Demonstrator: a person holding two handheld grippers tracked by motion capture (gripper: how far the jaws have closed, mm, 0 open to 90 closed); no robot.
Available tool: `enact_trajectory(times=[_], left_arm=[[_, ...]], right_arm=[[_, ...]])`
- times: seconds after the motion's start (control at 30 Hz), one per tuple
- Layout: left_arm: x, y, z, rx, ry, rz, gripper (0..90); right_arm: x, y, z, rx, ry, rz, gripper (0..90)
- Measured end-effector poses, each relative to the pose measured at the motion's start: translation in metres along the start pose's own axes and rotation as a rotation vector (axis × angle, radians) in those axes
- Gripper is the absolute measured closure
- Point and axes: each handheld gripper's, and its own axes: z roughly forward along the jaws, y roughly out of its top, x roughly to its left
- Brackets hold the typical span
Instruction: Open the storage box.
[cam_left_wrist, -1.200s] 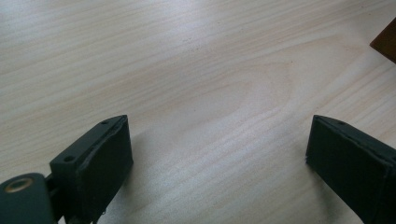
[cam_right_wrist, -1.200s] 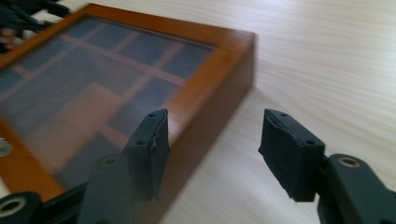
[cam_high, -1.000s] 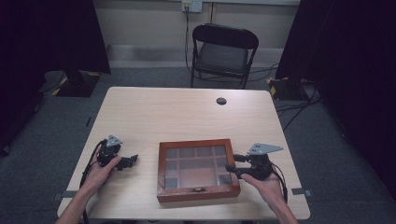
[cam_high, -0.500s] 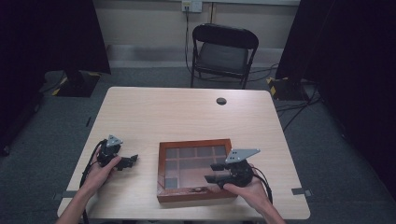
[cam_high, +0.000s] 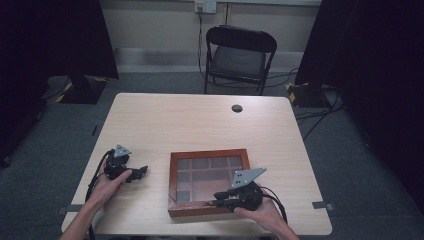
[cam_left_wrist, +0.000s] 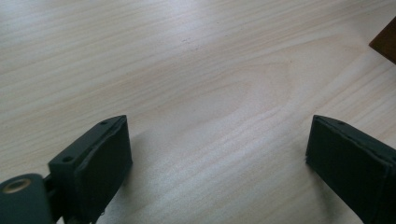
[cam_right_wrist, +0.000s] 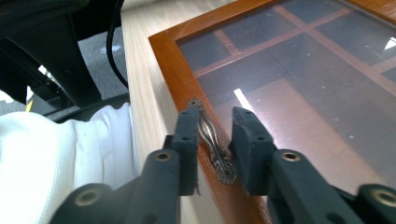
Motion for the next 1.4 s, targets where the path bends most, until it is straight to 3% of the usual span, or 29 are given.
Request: enact_trajectory(times=[0.43,0.77,0.87,0.93,1.03,1.2,1.3,1.4], left_arm=[[0.0,0.0,0.0,0.0,0.0,-0.001,5.9],[0.0,0.0,-0.001,0.001,0.006,0.001,6.4],[0.003,0.001,-0.004,0.011,0.0,0.011,10.5],[0.004,-0.001,-0.005,0.001,-0.005,-0.004,15.1],[0.005,-0.001,-0.006,0.007,-0.007,-0.001,15.3],[0.002,0.003,-0.01,0.012,-0.011,0.025,19.6],[-0.004,0.007,-0.017,-0.054,-0.044,0.011,19.4],[-0.008,0.009,-0.019,-0.056,-0.067,0.032,19.3]], right_arm=[[0.004,0.002,0.009,0.026,-0.003,-0.048,80.2],[0.005,0.009,0.019,0.021,0.009,-0.042,82.0],[0.005,0.012,0.023,0.022,0.019,-0.039,82.5],[0.005,0.014,0.025,0.025,0.023,-0.039,82.7],[0.004,0.014,0.025,0.025,0.026,-0.04,82.7],[0.004,0.016,0.021,0.008,0.03,-0.033,82.7],[0.004,0.019,0.017,-0.004,0.027,-0.036,82.8],[0.003,0.023,0.015,-0.007,0.035,-0.039,82.7]])
